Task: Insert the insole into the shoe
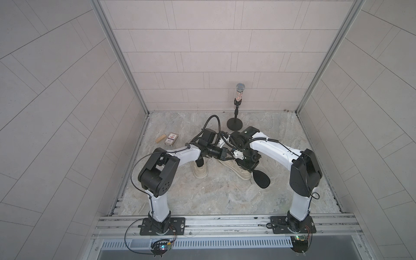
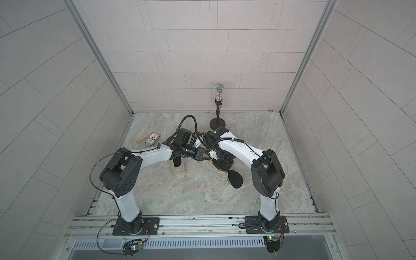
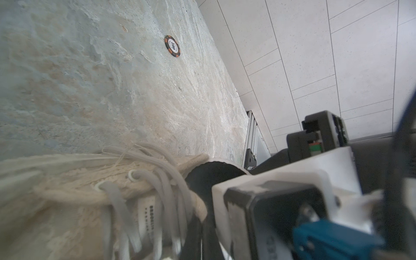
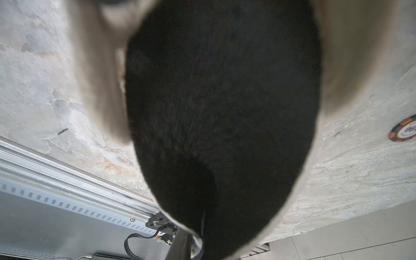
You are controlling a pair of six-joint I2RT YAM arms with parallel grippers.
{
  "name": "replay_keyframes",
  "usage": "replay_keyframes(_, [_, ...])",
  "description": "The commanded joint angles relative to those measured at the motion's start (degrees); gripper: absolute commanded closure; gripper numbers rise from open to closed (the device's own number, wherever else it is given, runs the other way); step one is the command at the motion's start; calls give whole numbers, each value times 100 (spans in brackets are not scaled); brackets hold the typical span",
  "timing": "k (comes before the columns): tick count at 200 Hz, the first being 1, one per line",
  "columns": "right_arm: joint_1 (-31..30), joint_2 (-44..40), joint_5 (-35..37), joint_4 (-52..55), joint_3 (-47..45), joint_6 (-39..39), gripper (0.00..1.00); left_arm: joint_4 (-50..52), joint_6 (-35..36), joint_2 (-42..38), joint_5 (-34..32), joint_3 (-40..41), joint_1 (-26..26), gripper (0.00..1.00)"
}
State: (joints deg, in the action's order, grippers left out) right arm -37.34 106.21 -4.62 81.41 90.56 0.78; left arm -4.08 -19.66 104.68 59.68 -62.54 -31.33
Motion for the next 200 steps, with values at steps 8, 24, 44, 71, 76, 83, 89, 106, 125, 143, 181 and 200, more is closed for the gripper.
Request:
replay_keyframes(8, [-6, 238, -221, -283, 227, -155, 81, -375, 208, -440, 352, -143, -187, 100])
replay_keyframes(24, [15, 295, -324, -311, 266, -141, 81, -380, 199, -457, 347, -111, -191, 100])
replay_keyframes(44, [113, 249, -692, -566, 251, -27, 81, -368, 199, -497, 353, -39, -212, 100])
replay_keyframes(71, [245, 130, -965, -1048, 177, 135, 80, -374, 180, -543, 339, 56, -223, 100])
replay_keyframes(76, [250, 121, -995, -1128, 153, 133, 80, -374, 174, -545, 347, 59, -224, 100])
replay_keyframes(83, [254, 106, -988, -1266, 102, 123, 80, -365, 173, -547, 351, 59, -224, 100])
replay_keyframes(89, [261, 86, -951, -1407, 45, 108, 78, -343, 179, -554, 339, 51, -220, 100])
replay_keyframes(106, [297, 37, -745, -1685, -101, 170, 78, -165, 268, -546, 276, 26, -224, 100])
replay_keyframes(125, [321, -229, -614, -2089, -438, 194, 78, 1, 320, -511, 206, 25, -220, 100])
replay_keyframes(143, [329, -539, -507, -2572, -784, 224, 78, -106, 233, -480, 248, 100, -210, 100])
replay_keyframes(181, [341, -1006, -638, -3136, -1141, 43, 81, -901, -359, -346, 437, 264, -203, 100])
replay_keyframes(200, [341, -1031, -680, -3218, -1251, -66, 81, -1131, -516, -308, 491, 280, -210, 100])
